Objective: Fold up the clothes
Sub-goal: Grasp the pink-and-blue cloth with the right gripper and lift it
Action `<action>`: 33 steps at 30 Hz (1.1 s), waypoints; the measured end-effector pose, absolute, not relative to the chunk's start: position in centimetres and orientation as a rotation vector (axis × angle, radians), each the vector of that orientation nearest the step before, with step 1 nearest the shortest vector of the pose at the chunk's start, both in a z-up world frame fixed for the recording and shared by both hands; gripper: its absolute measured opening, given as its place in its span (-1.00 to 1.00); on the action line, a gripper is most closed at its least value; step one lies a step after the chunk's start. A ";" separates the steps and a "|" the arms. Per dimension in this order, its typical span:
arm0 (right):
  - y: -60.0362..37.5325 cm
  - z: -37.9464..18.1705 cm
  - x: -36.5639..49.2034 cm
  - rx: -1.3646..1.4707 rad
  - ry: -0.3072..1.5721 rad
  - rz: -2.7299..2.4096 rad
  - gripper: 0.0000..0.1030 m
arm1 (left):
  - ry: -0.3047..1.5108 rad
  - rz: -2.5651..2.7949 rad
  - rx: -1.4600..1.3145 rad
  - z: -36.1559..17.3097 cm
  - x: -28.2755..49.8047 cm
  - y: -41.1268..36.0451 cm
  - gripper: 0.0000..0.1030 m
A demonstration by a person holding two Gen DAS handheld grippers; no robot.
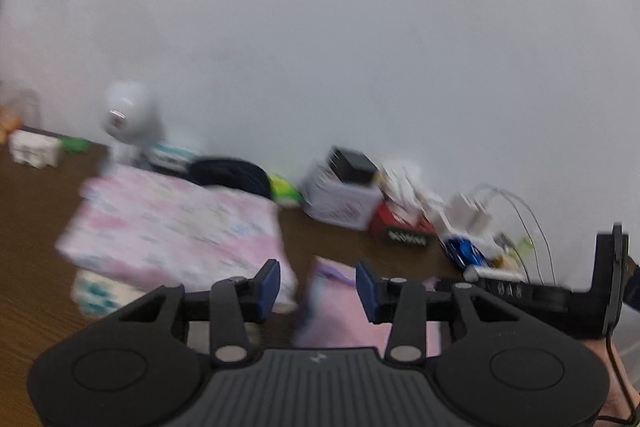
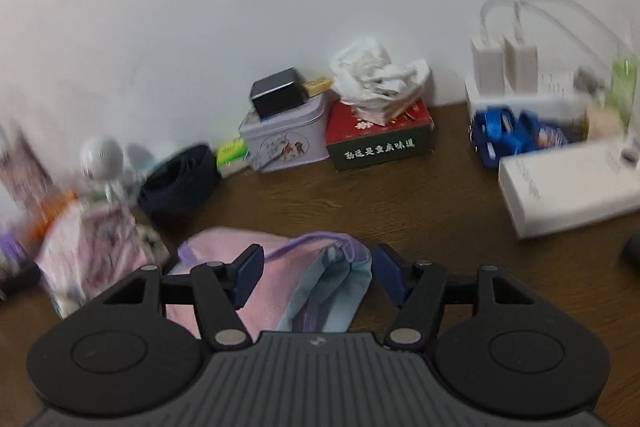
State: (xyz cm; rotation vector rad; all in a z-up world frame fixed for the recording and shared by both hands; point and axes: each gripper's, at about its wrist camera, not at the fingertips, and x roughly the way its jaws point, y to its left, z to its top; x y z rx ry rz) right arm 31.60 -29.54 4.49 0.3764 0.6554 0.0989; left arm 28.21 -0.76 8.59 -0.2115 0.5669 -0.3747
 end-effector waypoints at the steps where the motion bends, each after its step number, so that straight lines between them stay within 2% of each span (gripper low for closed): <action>1: -29.8 4.2 31.9 0.371 0.647 0.082 0.23 | 0.582 -0.383 -0.180 8.2 28.5 -1.9 -0.23; 9: -31.1 1.1 34.5 0.264 0.661 0.135 0.22 | 0.572 -0.385 0.048 4.5 31.4 -8.7 -0.20; 10: -31.0 0.7 34.9 0.259 0.653 0.158 -0.01 | 0.574 -0.386 0.075 4.1 32.0 -9.3 -0.20; 11: -30.9 0.5 35.3 0.261 0.647 0.176 -0.32 | 0.576 -0.382 0.089 3.9 32.6 -9.8 -0.21; 12: -30.9 0.5 35.7 0.283 0.648 0.186 -0.92 | 0.576 -0.378 0.101 3.7 33.3 -10.2 -0.22; 15: -30.7 2.5 34.5 0.338 0.578 0.267 -0.94 | 0.574 -0.407 0.063 4.3 33.6 -10.0 -0.28; 19: -29.4 10.0 28.2 0.211 0.394 0.359 -0.95 | 0.487 -0.545 -0.027 8.3 30.0 -8.1 -0.19; 22: -28.6 17.9 21.0 0.145 0.249 0.435 -0.95 | 0.390 -0.564 -0.026 13.7 24.9 -6.5 0.03; 24: -28.6 23.5 15.3 0.109 0.158 0.495 -0.95 | 0.292 -0.591 -0.039 18.0 20.2 -4.8 0.10; 26: -28.8 28.2 10.0 0.104 0.084 0.536 -0.95 | 0.181 -0.642 -0.075 22.1 15.1 -2.9 0.35; 29: -28.8 34.0 2.5 0.081 -0.026 0.570 -0.95 | 0.088 -0.720 -0.143 26.4 8.3 -1.0 0.56; 31: -28.2 37.0 -2.3 0.057 -0.078 0.552 -0.95 | 0.048 -0.826 -0.178 28.3 4.0 -0.1 0.65; 33: -27.6 39.6 -6.7 0.029 -0.124 0.532 -0.95 | 0.019 -0.896 -0.196 29.3 0.0 0.4 0.65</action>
